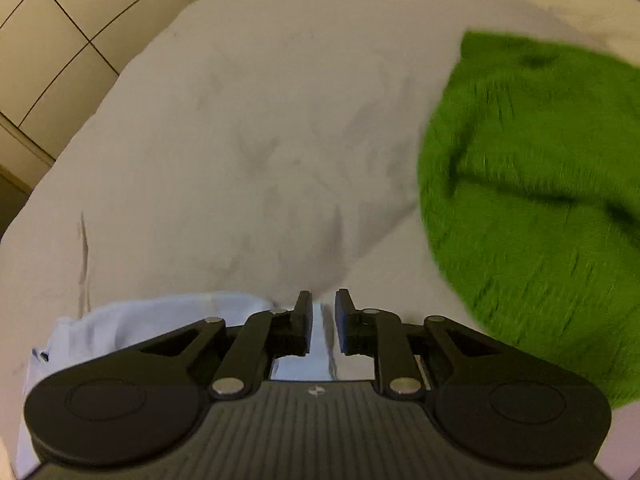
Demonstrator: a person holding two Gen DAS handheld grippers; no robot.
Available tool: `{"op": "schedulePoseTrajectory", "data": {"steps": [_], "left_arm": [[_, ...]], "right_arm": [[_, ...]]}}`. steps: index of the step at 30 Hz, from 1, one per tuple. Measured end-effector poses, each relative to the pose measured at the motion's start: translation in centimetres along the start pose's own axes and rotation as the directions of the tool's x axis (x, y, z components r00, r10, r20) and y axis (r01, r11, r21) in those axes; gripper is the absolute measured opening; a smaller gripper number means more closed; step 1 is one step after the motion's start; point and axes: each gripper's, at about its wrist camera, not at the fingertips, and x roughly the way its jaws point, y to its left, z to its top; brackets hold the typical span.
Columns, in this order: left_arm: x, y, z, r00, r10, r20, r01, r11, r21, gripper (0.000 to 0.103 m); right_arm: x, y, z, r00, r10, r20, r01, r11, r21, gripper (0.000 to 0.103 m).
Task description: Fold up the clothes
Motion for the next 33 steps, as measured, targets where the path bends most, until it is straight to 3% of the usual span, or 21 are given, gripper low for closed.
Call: {"op": "schedulePoseTrajectory", "data": {"steps": [1, 3, 7, 11, 12, 13, 14, 17, 19, 20, 21, 22, 23, 25, 28, 33], "left_arm": [[0.2, -0.1, 0.0, 1.0, 0.003, -0.007, -0.003, 1.0, 0.0, 0.046], [0.6, 0.1, -0.2, 1.0, 0.015, -0.016, -0.015, 1.0, -0.012, 0.046], [0.8, 0.8, -0.4, 0.999, 0.03, -0.029, -0.03, 0.999, -0.033, 0.048], [0.3, 1.5, -0.8, 0.999, 0.043, -0.026, -0.044, 0.998, -0.042, 0.05], [0.2, 1.7, -0.9, 0.999, 0.046, -0.024, -0.047, 0.998, -0.04, 0.05], [0.0, 1.9, -0.9, 0.999, 0.05, -0.021, -0.051, 0.998, -0.038, 0.05], [-0.2, 2.2, -1.0, 0.999, 0.051, -0.014, -0.051, 0.998, -0.039, 0.05], [-0.8, 3.4, -1.2, 0.999, 0.051, 0.001, -0.051, 0.997, -0.051, 0.05], [-0.7, 4.3, -1.3, 0.998, 0.057, 0.002, -0.057, 0.997, -0.058, 0.05], [-0.6, 4.6, -1.4, 0.998, 0.061, -0.002, -0.061, 0.997, -0.054, 0.05], [-0.4, 4.8, -1.5, 0.998, 0.066, -0.005, -0.067, 0.997, -0.046, 0.05], [-0.2, 5.1, -1.6, 0.997, 0.074, -0.011, -0.074, 0.997, -0.035, 0.05], [0.0, 5.3, -1.7, 0.997, 0.081, -0.016, -0.081, 0.996, -0.025, 0.051], [0.1, 5.9, -2.0, 0.995, 0.092, -0.025, -0.092, 0.996, -0.004, 0.053], [-0.8, 7.1, -2.3, 0.996, 0.091, -0.02, -0.09, 0.996, 0.008, 0.058], [-3.7, 8.8, -2.7, 0.996, 0.09, 0.008, -0.091, 0.994, 0.067, 0.064]], "right_arm": [[0.4, -0.4, -0.9, 1.0, 0.022, -0.012, -0.022, 1.0, 0.015, 0.043], [1.7, -0.8, -3.5, 0.998, 0.065, -0.028, -0.063, 0.996, 0.056, 0.054], [6.1, -2.3, -7.1, 0.993, 0.105, -0.055, -0.094, 0.98, 0.177, 0.054], [10.4, -4.1, -9.8, 0.996, 0.088, -0.03, -0.069, 0.912, 0.404, 0.054], [10.8, -4.2, -10.3, 0.996, 0.093, 0.009, -0.087, 0.89, 0.448, 0.05], [10.8, -4.0, -10.5, 0.994, 0.101, 0.041, -0.108, 0.876, 0.471, 0.018], [10.6, -3.7, -10.4, 0.994, 0.1, 0.054, -0.114, 0.879, 0.463, 0.008], [8.2, -2.9, -9.8, 0.995, 0.021, 0.102, -0.057, 0.927, 0.372, 0.005], [6.7, -4.1, -9.7, 0.992, -0.028, 0.125, -0.024, 0.918, 0.395, 0.004], [6.8, -4.4, -9.5, 0.993, -0.049, 0.106, 0.003, 0.919, 0.395, 0.005], [7.1, -4.4, -9.3, 0.995, -0.074, 0.065, 0.044, 0.924, 0.38, 0.015], [7.5, -4.4, -9.0, 0.995, -0.099, 0.024, 0.084, 0.928, 0.364, 0.032], [7.7, -4.2, -8.7, 0.992, -0.125, -0.003, 0.118, 0.933, 0.341, 0.034], [6.4, -2.9, -8.6, 0.978, -0.208, 0.004, 0.198, 0.935, 0.296, 0.049], [3.8, -0.6, -9.1, 0.942, -0.336, 0.021, 0.321, 0.914, 0.249, 0.053], [-2.0, 5.4, -15.8, 0.986, -0.167, 0.001, 0.165, 0.979, 0.121, 0.054]]}}
